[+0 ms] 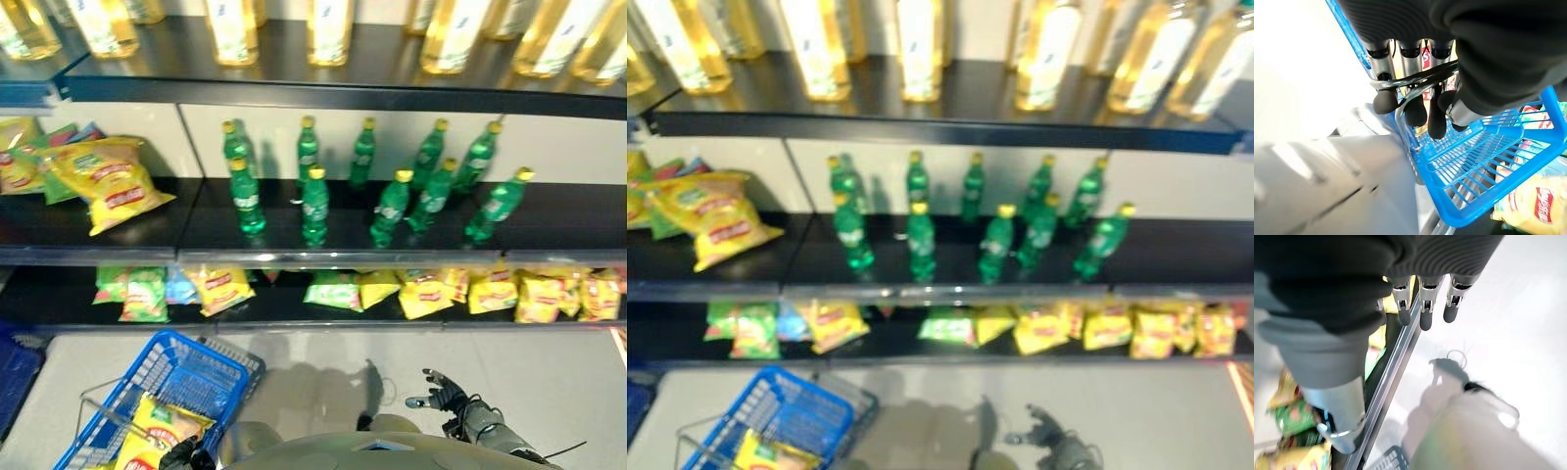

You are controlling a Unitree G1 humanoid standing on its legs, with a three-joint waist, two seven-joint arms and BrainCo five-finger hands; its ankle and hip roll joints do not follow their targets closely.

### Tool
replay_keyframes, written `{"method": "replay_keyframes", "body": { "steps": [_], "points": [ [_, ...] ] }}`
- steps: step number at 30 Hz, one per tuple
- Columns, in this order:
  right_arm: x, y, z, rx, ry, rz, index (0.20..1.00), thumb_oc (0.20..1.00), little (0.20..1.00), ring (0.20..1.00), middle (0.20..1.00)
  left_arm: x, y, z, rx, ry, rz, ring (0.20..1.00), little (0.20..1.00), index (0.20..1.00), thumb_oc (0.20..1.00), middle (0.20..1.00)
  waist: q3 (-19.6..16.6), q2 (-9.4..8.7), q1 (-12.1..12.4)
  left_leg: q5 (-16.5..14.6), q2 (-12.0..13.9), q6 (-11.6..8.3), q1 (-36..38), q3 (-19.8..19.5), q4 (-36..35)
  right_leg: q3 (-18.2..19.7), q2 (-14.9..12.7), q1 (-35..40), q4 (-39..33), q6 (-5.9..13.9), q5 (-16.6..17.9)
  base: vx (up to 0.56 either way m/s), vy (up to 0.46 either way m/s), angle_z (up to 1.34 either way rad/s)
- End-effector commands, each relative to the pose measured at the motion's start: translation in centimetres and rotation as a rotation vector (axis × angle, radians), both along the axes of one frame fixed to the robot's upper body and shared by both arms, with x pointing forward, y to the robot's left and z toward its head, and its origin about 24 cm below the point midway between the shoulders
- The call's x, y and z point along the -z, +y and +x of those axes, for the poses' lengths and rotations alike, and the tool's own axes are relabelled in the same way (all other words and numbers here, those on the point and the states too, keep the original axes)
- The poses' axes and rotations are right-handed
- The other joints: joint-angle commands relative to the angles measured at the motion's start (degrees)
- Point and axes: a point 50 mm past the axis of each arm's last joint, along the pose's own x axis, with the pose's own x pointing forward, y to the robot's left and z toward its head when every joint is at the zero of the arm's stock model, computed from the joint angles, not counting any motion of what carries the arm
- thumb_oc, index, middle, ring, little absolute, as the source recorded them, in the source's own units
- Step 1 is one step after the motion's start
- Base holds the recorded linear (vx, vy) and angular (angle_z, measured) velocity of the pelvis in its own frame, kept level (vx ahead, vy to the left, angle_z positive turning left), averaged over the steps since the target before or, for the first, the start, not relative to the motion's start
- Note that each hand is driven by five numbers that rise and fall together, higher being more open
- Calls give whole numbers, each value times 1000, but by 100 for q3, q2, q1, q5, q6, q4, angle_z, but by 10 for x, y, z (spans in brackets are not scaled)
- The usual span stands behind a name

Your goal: Pick up the snacks into the basket

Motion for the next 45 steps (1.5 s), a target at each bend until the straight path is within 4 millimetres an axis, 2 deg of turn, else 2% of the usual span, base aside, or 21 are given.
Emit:
{"method": "replay_keyframes", "body": {
  "steps": [1,5,10,11,12,13,14,16,17,18,19,20,22,25,32,33,34,37,40,42,45],
  "points": [
    [-14,7,36,-27,-119,31,1000,1000,1000,1000,1000,-3,2,11,50,-55,15,200,200,200,200,200,201,229,54,-309,-741,492,-182,571,-318,-215,297,702,-814,330,286,69,-202,-4],
    [-12,6,38,3,-117,25,1000,1000,1000,1000,1000,-4,5,11,46,-55,25,200,200,200,200,200,209,335,128,-393,-1366,633,-361,716,-552,-281,557,758,-880,297,323,107,-186,-7],
    [-5,25,32,-34,-90,64,1000,1000,1000,1000,1000,-7,20,4,32,-35,51,200,200,200,200,200,115,168,209,-511,-1443,823,15,841,-923,-352,811,830,-538,396,267,176,-114,12],
    [-4,30,30,-39,-89,76,1000,1000,1000,1000,1000,-9,26,7,27,-37,68,200,200,200,200,200,121,49,145,-621,-1449,940,221,833,-1045,-403,799,531,304,884,768,105,-99,7],
    [-5,33,32,-43,-92,83,1000,1000,1000,1000,1000,-10,29,10,19,-46,77,200,200,200,200,200,150,46,101,-623,-1371,947,274,831,-1061,-425,784,311,727,1191,1079,102,-99,6],
    [-5,33,32,-43,-92,83,1000,1000,1000,1000,1000,-11,30,10,19,-46,78,200,200,200,200,200,147,41,99,-623,-1376,949,266,832,-1057,-424,778,295,748,1194,1069,40,-75,14],
    [-5,34,34,-49,-99,88,1000,1000,1000,1000,1000,-12,31,14,19,-55,81,200,200,200,200,200,231,74,52,-629,-1310,978,319,803,-1031,-475,746,134,1212,1380,1259,21,-34,11],
    [-7,34,34,-48,-107,93,1000,1000,1000,1000,1000,-13,30,26,57,-82,86,200,200,200,200,200,317,165,-41,-640,-1214,974,470,636,-1079,-444,699,-118,1579,1251,1077,183,-111,7],
    [-7,34,35,-30,-112,97,1000,1000,1000,1000,1000,-14,27,33,75,-103,87,200,200,200,200,200,313,243,-9,-620,-1132,901,529,556,-1133,-650,233,-182,1069,918,749,237,-132,25],
    [-7,33,35,-30,-112,97,1000,1000,1000,1000,1000,-14,27,33,75,-103,87,200,200,200,200,200,343,241,-42,-627,-1144,899,561,521,-1131,-685,215,-139,1079,917,720,257,-243,46],
    [-9,32,34,-23,-128,95,1000,1000,1000,1000,1000,-16,21,46,124,-136,86,200,200,200,200,200,325,318,-21,-690,-1039,705,570,265,-1093,-602,-363,-161,284,640,579,141,-174,52],
    [-9,31,34,-22,-127,95,1000,1000,1000,1000,1000,-16,21,46,125,-135,86,200,200,200,200,200,346,330,-47,-707,-1034,702,591,234,-1079,-638,-361,-108,265,639,570,219,-300,61],
    [-10,31,34,-30,-128,91,1000,1000,1000,1000,1000,-18,20,55,143,-162,94,200,200,200,200,200,378,254,-85,-845,-989,551,672,-19,-1065,-331,-853,2,-552,754,1004,127,-253,58],
    [-11,34,38,-81,-129,76,1000,1000,1000,1000,1000,-21,24,57,118,-184,109,200,200,200,200,200,357,63,-11,-847,-878,428,547,14,-1058,-417,-717,116,-993,847,1007,-9,-279,60],
    [-30,32,61,-179,-238,74,1000,1000,1000,1000,1000,-19,15,59,131,-190,87,200,200,200,200,200,515,142,-59,-328,-396,154,287,-280,-1510,-671,-251,-10,-960,684,781,-80,-228,21],
    [-33,31,63,-187,-253,76,1000,1000,1000,1000,1000,-18,13,60,132,-189,83,200,200,200,200,200,544,169,-87,-248,-332,139,252,-185,-1562,-744,-260,-33,-934,678,762,-76,-11,27],
    [-43,29,71,-196,-305,73,1000,1000,1000,1000,1000,-18,8,64,155,-195,76,200,200,200,200,200,548,204,-229,-152,-130,112,236,403,-1630,-900,-338,-59,-902,675,728,-76,-10,29],
    [-52,31,77,-217,-357,80,1000,1000,1000,1000,1000,-18,7,69,171,-188,84,200,200,200,200,200,543,257,-380,-119,86,59,300,1047,-1610,-982,-367,-126,-833,646,694,-54,28,44],
    [-76,41,91,-341,-465,113,1000,1000,1000,1000,1000,-20,11,71,167,-190,104,200,200,200,200,200,536,294,-423,-236,13,87,248,918,-1443,-862,-344,-189,-789,684,733,7,35,14],
    [-111,51,101,-485,-598,169,1000,1000,1000,1000,1000,-23,21,69,185,-188,135,200,200,200,200,200,556,265,-432,-381,-44,108,292,820,-1322,-711,-369,-170,-779,703,767,44,74,-28],
    [-126,57,103,-539,-649,203,1000,1000,1000,1000,1000,-25,26,68,174,-188,151,200,200,200,200,200,559,240,-435,-426,-46,115,329,843,-1330,-629,-370,-175,-787,711,776,15,57,-19]
  ]
}}
